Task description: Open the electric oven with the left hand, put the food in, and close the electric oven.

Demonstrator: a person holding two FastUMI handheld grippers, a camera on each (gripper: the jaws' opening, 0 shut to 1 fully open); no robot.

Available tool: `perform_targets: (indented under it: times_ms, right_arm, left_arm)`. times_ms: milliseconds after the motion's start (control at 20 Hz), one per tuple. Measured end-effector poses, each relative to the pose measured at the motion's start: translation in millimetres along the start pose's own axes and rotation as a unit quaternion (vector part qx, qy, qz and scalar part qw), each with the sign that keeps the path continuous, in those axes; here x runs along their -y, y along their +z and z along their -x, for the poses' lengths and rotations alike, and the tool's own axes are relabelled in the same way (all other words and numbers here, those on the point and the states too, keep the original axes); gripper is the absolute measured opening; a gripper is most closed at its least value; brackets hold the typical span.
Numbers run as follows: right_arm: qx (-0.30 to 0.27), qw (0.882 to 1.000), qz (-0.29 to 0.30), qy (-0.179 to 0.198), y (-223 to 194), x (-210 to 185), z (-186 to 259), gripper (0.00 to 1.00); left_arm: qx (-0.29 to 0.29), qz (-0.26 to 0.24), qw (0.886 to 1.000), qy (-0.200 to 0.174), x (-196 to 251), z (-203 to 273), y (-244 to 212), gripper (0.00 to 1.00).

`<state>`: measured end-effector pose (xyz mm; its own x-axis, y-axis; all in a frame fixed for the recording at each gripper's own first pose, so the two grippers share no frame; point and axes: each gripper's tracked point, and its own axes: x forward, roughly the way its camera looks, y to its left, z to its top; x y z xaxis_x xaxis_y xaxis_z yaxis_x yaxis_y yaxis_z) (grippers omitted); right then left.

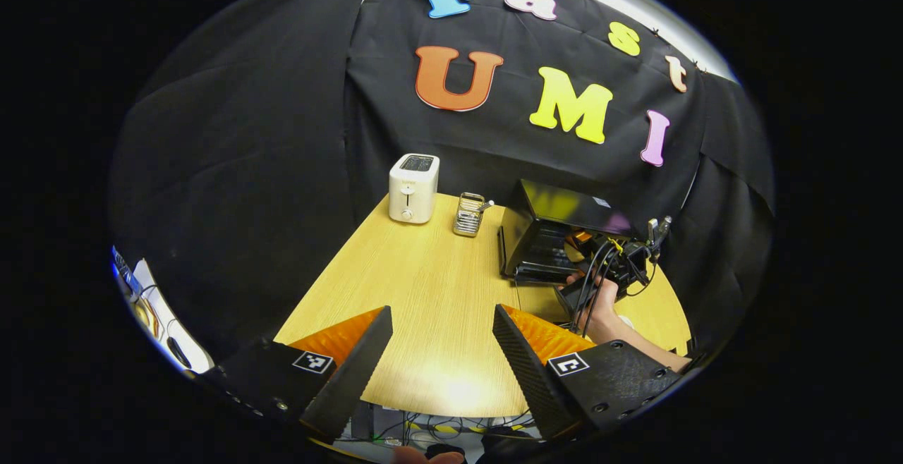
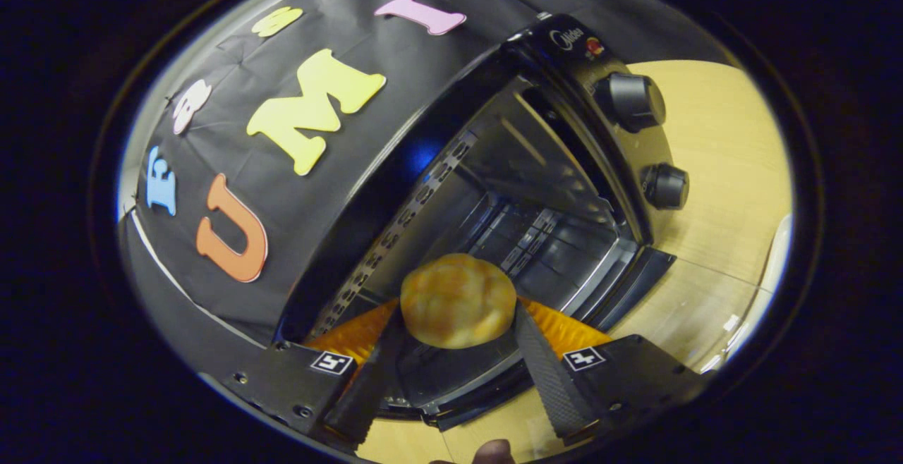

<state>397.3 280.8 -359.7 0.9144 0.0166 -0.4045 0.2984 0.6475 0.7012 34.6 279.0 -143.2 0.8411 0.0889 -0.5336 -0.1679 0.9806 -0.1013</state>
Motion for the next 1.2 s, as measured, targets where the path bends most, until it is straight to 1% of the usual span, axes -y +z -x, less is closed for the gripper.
perform_targets:
  times_ms: [150,200,300,400,450,500,600,650,700,750,800,850,900,1000,1050,1200]
  right_arm:
    - [0.007,0.997,0.075,-0.010,3,0,6,0.91]
    - [0.007,0.995,0.098,-0.011,2,2,7,0.96]
    - [0.004,0.991,0.131,-0.006,-3,0,8,0.97]
    - [0.001,0.989,0.146,-0.002,-7,0,12,0.98]
    - [0.000,0.989,0.146,0.001,-7,-3,16,0.92]
    - [0.001,0.989,0.148,0.002,-7,-2,21,0.98]
    - [-0.004,0.987,0.161,0.007,-9,-4,34,0.99]
    - [-0.009,0.985,0.169,0.012,-11,-4,43,0.94]
    - [-0.013,0.984,0.178,0.016,-13,-2,54,0.94]
    - [-0.016,0.982,0.185,0.021,-14,-1,66,0.99]
    - [-0.020,0.980,0.195,0.026,-15,-2,80,0.99]
    - [-0.025,0.977,0.208,0.032,-15,-1,95,0.94]
    - [-0.027,0.974,0.221,0.037,-14,-2,112,0.99]
    - [-0.029,0.969,0.242,0.048,-5,-2,146,0.99]
    - [-0.031,0.966,0.252,0.053,-1,-2,163,0.94]
    - [-0.038,0.960,0.271,0.066,15,-1,210,0.94]
  left_arm:
    - [0.001,0.002,1.000,0.001,1,4,-3,0.95]
    - [0.001,0.001,1.000,0.001,1,6,-4,0.94]
    - [0.000,-0.001,1.000,0.002,2,11,-6,0.95]
    - [0.000,-0.002,1.000,0.003,2,15,-9,0.94]
    - [0.000,-0.001,1.000,0.004,3,15,-10,0.95]
    - [0.001,0.001,1.000,0.004,3,17,-10,0.95]
    - [0.002,0.005,1.000,0.004,6,17,-10,0.94]
    - [0.002,0.007,1.000,0.003,8,18,-11,0.94]
    - [0.002,0.009,1.000,0.002,11,17,-12,0.94]
    - [0.002,0.011,1.000,0.000,15,16,-15,0.94]
    - [0.001,0.014,1.000,-0.003,19,14,-17,0.94]
    - [0.000,0.017,1.000,-0.006,26,13,-20,0.94]
    - [-0.002,0.019,1.000,-0.010,31,12,-25,0.94]
    - [-0.008,0.022,1.000,-0.017,44,7,-35,0.94]
    - [-0.010,0.021,1.000,-0.020,52,4,-39,0.95]
    - [-0.018,0.025,0.999,-0.033,74,-2,-55,0.95]
